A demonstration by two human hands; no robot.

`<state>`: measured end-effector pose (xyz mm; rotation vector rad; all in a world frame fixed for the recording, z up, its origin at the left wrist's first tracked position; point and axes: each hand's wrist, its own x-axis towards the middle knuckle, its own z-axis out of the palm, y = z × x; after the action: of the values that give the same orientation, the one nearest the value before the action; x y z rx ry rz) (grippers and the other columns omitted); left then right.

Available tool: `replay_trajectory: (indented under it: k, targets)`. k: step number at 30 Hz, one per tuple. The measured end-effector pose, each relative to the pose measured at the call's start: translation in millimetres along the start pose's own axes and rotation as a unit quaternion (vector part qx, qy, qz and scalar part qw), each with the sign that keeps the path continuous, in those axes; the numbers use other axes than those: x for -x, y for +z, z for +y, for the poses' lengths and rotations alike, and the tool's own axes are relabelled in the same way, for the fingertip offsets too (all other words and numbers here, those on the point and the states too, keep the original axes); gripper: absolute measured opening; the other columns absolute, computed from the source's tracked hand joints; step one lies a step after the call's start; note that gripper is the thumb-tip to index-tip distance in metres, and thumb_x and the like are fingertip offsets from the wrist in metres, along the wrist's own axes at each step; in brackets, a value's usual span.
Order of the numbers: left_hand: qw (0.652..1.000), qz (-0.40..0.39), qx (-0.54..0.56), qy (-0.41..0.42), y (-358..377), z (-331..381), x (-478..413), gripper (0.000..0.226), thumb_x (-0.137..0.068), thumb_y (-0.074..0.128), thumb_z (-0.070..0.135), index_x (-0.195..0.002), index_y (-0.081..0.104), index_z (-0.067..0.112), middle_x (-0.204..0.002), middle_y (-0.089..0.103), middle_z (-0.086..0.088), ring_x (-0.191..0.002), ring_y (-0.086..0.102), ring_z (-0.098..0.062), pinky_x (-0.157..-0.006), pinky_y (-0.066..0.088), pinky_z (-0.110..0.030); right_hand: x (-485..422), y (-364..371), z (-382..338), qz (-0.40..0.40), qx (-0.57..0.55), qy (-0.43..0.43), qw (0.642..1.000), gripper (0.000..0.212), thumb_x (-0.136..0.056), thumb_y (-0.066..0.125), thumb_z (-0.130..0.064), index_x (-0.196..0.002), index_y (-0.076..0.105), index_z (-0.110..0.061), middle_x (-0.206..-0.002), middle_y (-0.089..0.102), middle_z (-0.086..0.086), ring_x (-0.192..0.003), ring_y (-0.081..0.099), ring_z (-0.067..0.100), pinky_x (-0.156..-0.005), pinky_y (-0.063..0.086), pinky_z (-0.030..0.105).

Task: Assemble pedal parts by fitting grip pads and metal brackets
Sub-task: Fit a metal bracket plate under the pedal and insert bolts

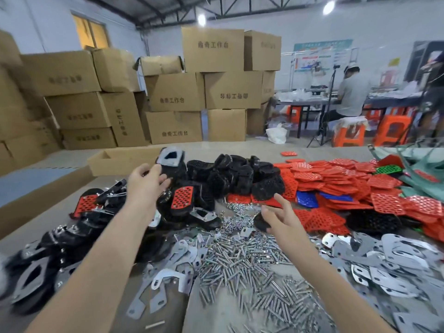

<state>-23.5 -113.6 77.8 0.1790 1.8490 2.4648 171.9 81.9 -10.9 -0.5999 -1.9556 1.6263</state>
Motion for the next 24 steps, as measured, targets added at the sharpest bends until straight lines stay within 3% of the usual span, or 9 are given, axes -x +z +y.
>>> replay_trajectory:
  k: [4, 7, 9, 10, 12, 15, 18, 21, 24]
  targets:
    - [0.991, -0.020, -0.128, 0.017, 0, -24, 4, 0.035, -0.102, 0.055, 0.015, -0.137, 0.047, 0.012, -0.099, 0.055, -0.002, -0.083, 0.058, -0.012, -0.077, 0.057, -0.031, -2, -30, 14, 0.053, 0.048, 0.016, 0.997, 0.052, -0.108, 0.052, -0.024, -0.155, 0.033, -0.032, -0.135, 0.061, -0.005, -0.087, 0.062, -0.014, -0.061, 0.046, 0.010]
    - [0.958, -0.118, -0.255, 0.049, 14, -60, 33, 0.023, -0.102, 0.054, 0.020, -0.125, 0.052, 0.021, -0.104, 0.062, 0.001, -0.083, 0.064, -0.011, -0.072, 0.054, -0.027, -4, -47, 21, 0.079, 0.110, 0.003, 0.991, 0.049, -0.107, 0.051, -0.024, -0.153, 0.036, -0.031, -0.133, 0.060, -0.009, -0.091, 0.059, -0.012, -0.063, 0.042, 0.013]
    - [0.900, -0.198, -0.379, 0.086, 27, -87, 54, 0.020, -0.102, 0.055, 0.027, -0.121, 0.053, 0.028, -0.109, 0.063, 0.009, -0.087, 0.062, -0.003, -0.070, 0.049, -0.020, -3, -54, 24, 0.084, 0.172, -0.009, 0.982, 0.048, -0.106, 0.050, -0.021, -0.152, 0.039, -0.029, -0.129, 0.060, -0.009, -0.080, 0.060, -0.006, -0.064, 0.042, 0.019]
    - [0.869, -0.231, -0.424, 0.106, 34, -100, 65, 0.020, -0.102, 0.054, 0.030, -0.122, 0.053, 0.028, -0.111, 0.063, 0.010, -0.088, 0.060, 0.002, -0.070, 0.046, -0.017, -3, -56, 26, 0.084, 0.214, -0.019, 0.973, 0.049, -0.105, 0.051, -0.019, -0.152, 0.040, -0.026, -0.128, 0.060, -0.005, -0.079, 0.060, 0.004, -0.068, 0.042, 0.025]
    - [0.813, -0.273, -0.495, 0.138, 50, -122, 83, 0.028, -0.103, 0.051, 0.034, -0.129, 0.054, 0.024, -0.122, 0.061, 0.007, -0.100, 0.058, -0.002, -0.081, 0.047, -0.020, -2, -62, 33, 0.070, 0.327, -0.036, 0.942, 0.051, -0.104, 0.051, -0.019, -0.154, 0.041, -0.021, -0.125, 0.061, 0.007, -0.099, 0.058, 0.023, -0.083, 0.042, 0.035]
    - [0.749, -0.292, -0.575, 0.151, 73, -145, 94, 0.045, -0.105, 0.043, 0.045, -0.144, 0.043, 0.022, -0.139, 0.053, 0.002, -0.126, 0.050, -0.016, -0.106, 0.042, -0.036, 0, -70, 46, 0.042, 0.491, -0.016, 0.870, 0.060, -0.107, 0.045, -0.032, -0.162, 0.025, -0.018, -0.159, 0.041, 0.007, -0.147, 0.035, 0.029, -0.121, 0.027, 0.042]
    - [0.723, -0.259, -0.622, 0.152, 93, -156, 92, 0.054, -0.105, 0.034, 0.054, -0.147, 0.040, 0.020, -0.141, 0.051, -0.003, -0.131, 0.046, -0.022, -0.109, 0.037, -0.041, 4, -74, 58, 0.023, 0.521, 0.015, 0.853, 0.060, -0.110, 0.036, -0.038, -0.164, 0.017, -0.021, -0.170, 0.024, 0.002, -0.157, 0.017, 0.026, -0.128, 0.013, 0.047]
    - [0.711, -0.212, -0.657, 0.136, 111, -163, 85, 0.064, -0.103, 0.024, 0.062, -0.138, 0.051, 0.016, -0.137, 0.052, -0.009, -0.128, 0.048, -0.028, -0.106, 0.038, -0.046, 7, -76, 66, 0.034, 0.533, 0.006, 0.845, 0.057, -0.110, 0.031, -0.043, -0.163, 0.022, -0.024, -0.169, 0.026, -0.001, -0.157, 0.017, 0.021, -0.129, 0.010, 0.044]
    - [0.713, -0.204, -0.661, 0.115, 124, -167, 78, 0.065, -0.102, 0.028, 0.063, -0.135, 0.054, 0.014, -0.135, 0.051, -0.013, -0.126, 0.046, -0.032, -0.103, 0.039, -0.047, 8, -76, 70, 0.042, 0.543, -0.017, 0.839, 0.055, -0.110, 0.030, -0.044, -0.162, 0.024, -0.027, -0.168, 0.029, -0.005, -0.156, 0.020, 0.017, -0.128, 0.011, 0.043]
